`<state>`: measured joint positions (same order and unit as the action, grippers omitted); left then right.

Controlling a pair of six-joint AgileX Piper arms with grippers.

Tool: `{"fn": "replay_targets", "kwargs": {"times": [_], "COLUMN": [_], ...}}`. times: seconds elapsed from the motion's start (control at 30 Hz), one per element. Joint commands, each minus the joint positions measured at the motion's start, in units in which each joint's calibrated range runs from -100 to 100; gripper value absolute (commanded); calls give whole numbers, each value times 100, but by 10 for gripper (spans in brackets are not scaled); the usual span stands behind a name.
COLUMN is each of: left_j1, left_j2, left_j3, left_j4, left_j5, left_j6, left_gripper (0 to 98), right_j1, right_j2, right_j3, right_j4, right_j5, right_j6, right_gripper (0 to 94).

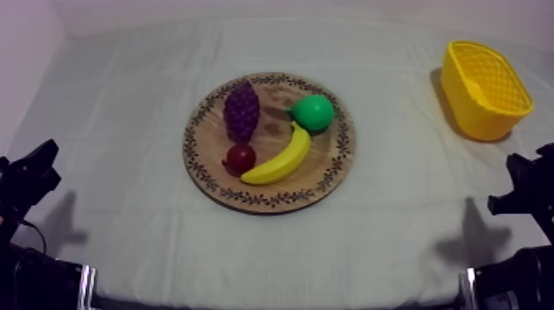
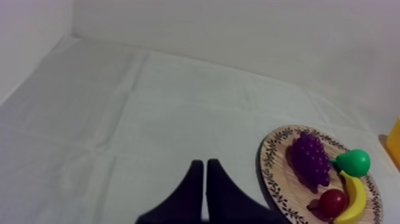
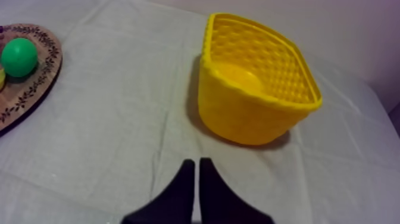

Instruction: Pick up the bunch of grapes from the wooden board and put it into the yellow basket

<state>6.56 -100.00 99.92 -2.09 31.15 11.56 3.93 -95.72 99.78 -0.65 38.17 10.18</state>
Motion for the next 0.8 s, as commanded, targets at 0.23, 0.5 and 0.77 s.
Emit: {"fn": "replay_targets", "kwargs": {"times": [0.23,0.5,0.77], "left_j1": [-1,-1,-1], "left_j2": [0,0,0], "left_j3": [-4,-4,-4], "left_j4": [1,1,1], "left_j5": [-3,-3,-3], "left_j6": [-1,-1,-1], "left_gripper": [1,1,1], "right_j1": [-282,-351,-624], "right_j2": [-3,-3,64], "right_j3": [0,-3,-230], "right_j4": [-15,-10,318], "right_j5": [-51,-65,-403], "right_j6": [-41,-24,-226], "right_gripper": [5,4,3]}}
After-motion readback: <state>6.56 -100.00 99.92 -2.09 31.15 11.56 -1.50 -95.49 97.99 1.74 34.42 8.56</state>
